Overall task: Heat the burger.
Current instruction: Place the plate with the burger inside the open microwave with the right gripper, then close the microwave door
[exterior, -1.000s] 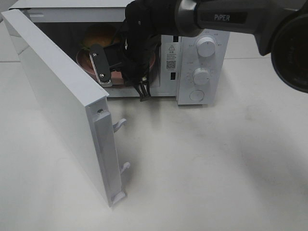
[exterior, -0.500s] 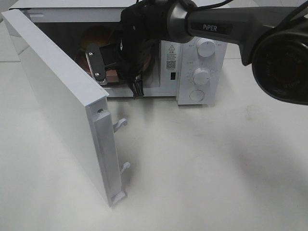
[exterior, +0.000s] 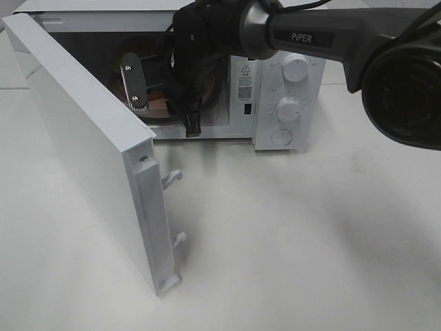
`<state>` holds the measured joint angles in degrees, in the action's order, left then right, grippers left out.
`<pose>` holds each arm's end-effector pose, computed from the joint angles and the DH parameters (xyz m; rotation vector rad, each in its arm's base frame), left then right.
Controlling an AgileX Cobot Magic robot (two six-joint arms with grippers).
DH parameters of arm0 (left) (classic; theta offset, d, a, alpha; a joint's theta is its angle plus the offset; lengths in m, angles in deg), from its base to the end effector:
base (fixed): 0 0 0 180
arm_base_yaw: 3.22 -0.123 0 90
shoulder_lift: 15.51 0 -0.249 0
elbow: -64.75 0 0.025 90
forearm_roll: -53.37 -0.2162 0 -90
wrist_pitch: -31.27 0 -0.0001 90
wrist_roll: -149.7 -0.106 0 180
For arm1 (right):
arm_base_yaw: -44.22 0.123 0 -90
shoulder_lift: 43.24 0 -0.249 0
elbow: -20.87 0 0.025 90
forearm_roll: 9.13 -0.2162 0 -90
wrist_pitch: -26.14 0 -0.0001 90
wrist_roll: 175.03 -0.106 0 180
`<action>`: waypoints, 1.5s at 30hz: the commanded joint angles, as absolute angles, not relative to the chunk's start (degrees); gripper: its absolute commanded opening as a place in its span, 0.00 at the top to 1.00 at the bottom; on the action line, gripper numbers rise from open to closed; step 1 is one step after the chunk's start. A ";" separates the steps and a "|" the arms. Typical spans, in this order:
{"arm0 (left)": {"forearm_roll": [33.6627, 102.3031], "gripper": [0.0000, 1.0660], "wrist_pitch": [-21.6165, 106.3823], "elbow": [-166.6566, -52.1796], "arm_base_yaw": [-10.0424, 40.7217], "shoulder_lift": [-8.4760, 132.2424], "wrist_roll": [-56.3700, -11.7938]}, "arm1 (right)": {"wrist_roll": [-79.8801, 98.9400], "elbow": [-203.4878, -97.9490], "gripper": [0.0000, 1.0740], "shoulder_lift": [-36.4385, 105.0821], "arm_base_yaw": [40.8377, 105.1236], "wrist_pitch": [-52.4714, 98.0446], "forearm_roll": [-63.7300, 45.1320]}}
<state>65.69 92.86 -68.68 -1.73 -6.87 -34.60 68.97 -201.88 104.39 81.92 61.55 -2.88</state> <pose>0.0099 -0.0202 0.2582 0.1167 2.0239 -0.2258 0.3945 0.2964 0.1437 -1.9657 1.4951 -0.3174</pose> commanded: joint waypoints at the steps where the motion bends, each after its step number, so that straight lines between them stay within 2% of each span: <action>1: 65.86 0.06 92.34 -68.74 -1.62 -7.79 -34.77 | 67.20 -201.37 0.60 103.48 81.75 62.35 -2.71; 6: 65.86 0.06 92.34 -68.74 -1.62 -7.79 -34.77 | 67.14 -196.73 0.55 100.73 81.75 59.43 -2.77; 8: 65.86 0.06 92.34 -68.74 -1.62 -7.79 -34.77 | 67.14 -193.29 0.48 98.55 81.75 57.94 -2.77; 9: 65.86 0.06 92.34 -68.74 -1.62 -7.79 -34.77 | 67.14 -193.29 0.48 98.55 81.75 57.94 -2.77; 13: 65.86 0.06 92.34 -68.74 -1.62 -7.79 -34.77 | 67.14 -186.59 0.38 95.17 81.75 53.64 -2.77; 25: 65.86 0.06 92.34 -68.74 -1.62 -7.79 -34.77 | 67.03 -172.20 0.35 86.75 81.75 44.82 -2.54; 31: 65.86 0.06 92.34 -68.74 -1.62 -7.79 -34.77 | 63.93 -166.82 0.27 82.16 81.58 43.21 -2.14; 45: 65.86 0.06 92.34 -68.74 -1.62 -7.79 -34.77 | 61.70 -157.99 0.29 72.60 80.31 42.30 -0.65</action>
<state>65.69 92.86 -68.68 -1.73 -6.87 -34.60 62.27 -158.28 73.51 80.60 42.18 -1.05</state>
